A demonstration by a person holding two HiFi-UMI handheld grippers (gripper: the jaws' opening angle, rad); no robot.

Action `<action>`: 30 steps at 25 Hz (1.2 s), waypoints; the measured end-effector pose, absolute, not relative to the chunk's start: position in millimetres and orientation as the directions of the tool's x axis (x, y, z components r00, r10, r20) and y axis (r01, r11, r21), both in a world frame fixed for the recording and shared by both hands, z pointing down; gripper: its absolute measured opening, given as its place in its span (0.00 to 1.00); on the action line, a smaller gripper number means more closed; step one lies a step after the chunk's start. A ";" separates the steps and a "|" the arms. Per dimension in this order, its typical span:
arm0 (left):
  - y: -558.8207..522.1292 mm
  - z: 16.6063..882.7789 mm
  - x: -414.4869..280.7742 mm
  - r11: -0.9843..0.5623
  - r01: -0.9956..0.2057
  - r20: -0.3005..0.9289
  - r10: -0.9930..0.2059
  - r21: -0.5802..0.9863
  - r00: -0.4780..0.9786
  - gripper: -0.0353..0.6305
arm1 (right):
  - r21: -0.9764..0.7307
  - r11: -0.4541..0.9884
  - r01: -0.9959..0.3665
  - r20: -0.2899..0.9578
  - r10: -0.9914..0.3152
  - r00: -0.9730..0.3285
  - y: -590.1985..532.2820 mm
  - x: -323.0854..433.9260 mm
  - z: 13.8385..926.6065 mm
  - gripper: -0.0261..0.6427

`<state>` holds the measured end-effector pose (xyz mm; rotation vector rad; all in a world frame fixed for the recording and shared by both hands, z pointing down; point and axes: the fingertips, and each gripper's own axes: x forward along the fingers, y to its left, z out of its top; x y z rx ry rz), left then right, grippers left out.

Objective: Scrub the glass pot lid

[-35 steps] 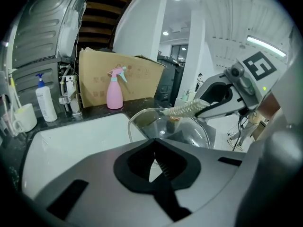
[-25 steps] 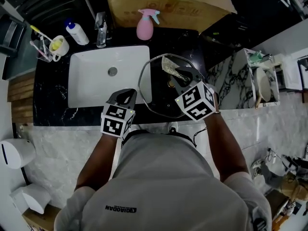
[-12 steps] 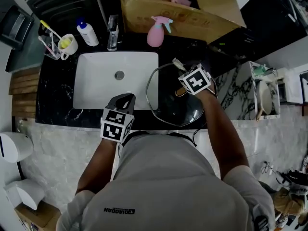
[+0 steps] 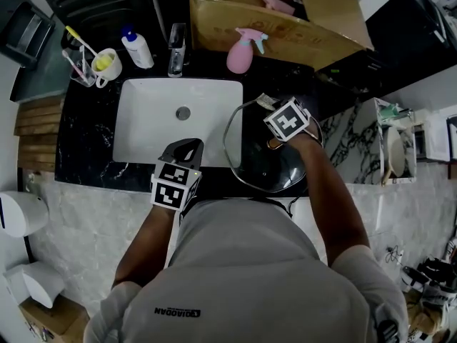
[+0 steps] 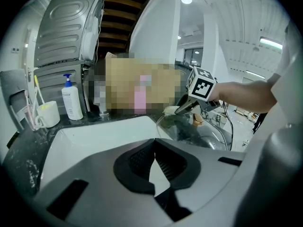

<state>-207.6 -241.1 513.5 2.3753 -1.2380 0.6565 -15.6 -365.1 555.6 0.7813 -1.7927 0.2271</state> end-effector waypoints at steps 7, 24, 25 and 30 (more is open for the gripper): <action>-241.8 513.3 -212.8 -0.544 -0.830 0.563 -0.651 0.123 0.510 0.08 | 0.219 0.828 -0.517 0.911 -0.363 -0.196 -353.1 -52.0 550.6 0.18; -227.0 519.6 -223.1 -0.547 -0.826 0.561 -0.645 0.135 0.519 0.08 | 0.255 0.890 -0.379 0.918 -0.346 -0.194 -316.0 -96.1 557.0 0.18; -226.0 519.7 -222.3 -0.549 -0.825 0.560 -0.645 0.135 0.520 0.08 | 0.257 0.892 -0.371 0.918 -0.346 -0.196 -314.1 -97.9 557.1 0.18; -221.4 520.9 -219.6 -0.548 -0.826 0.562 -0.644 0.135 0.519 0.08 | 0.264 0.905 -0.334 0.917 -0.343 -0.204 -304.2 -104.4 558.1 0.18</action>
